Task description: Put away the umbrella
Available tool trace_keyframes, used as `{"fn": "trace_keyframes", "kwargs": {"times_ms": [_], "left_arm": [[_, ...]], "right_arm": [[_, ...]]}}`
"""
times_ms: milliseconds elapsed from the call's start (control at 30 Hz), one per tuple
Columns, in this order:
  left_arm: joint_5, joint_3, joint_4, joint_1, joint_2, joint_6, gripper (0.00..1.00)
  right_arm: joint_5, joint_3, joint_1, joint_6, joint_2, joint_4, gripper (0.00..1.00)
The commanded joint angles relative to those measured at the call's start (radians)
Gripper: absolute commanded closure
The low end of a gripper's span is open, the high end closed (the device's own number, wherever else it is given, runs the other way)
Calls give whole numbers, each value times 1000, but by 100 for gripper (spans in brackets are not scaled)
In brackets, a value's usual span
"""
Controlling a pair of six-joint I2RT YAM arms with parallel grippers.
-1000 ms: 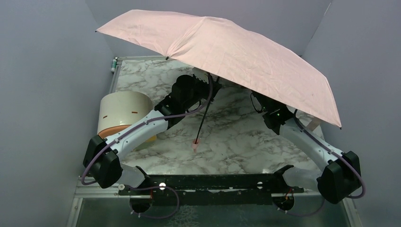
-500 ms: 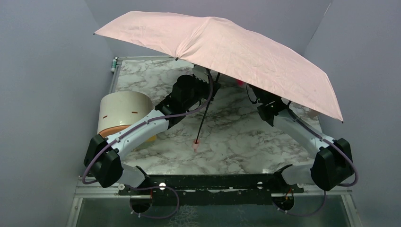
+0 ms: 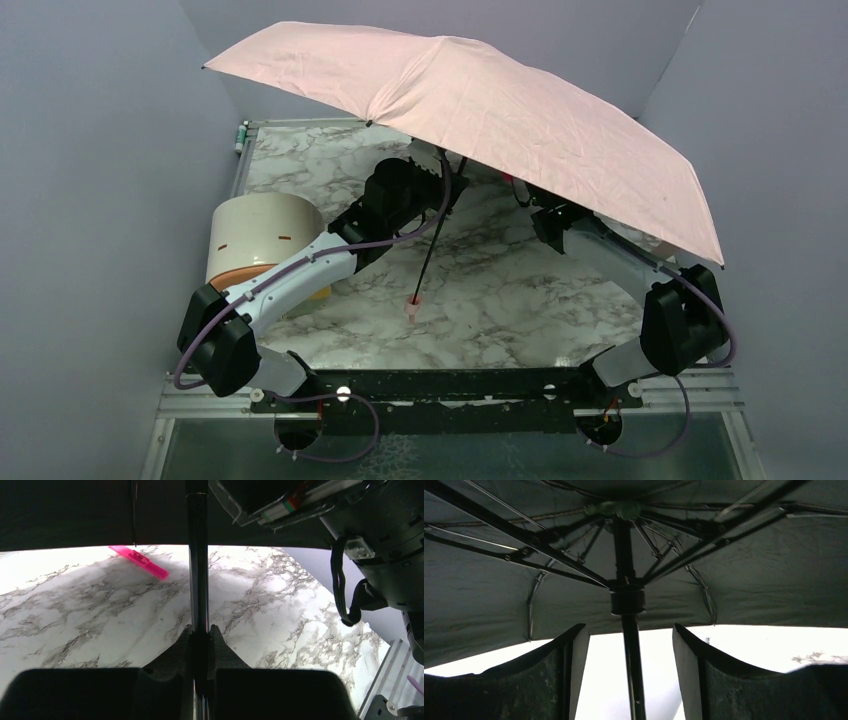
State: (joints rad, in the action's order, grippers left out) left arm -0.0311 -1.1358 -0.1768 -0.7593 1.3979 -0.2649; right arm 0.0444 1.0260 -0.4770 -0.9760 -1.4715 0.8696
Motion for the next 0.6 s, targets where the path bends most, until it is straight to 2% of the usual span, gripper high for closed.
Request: {"fn": "trace_keyframes", "kwargs": {"times_ms": [0,300,567], "left_arm": [[-26,-10,-82,-2,-14,9,100],[-26,-9,-82,-2,-18,21,100],[-33,-7,-81,-2,-12,26,100]], "right_arm": [[27,56,-3,-25,-21,90,35],[55,94,-2,-10,-38,69,44],[77,100,3,0,-44,60,60]]}}
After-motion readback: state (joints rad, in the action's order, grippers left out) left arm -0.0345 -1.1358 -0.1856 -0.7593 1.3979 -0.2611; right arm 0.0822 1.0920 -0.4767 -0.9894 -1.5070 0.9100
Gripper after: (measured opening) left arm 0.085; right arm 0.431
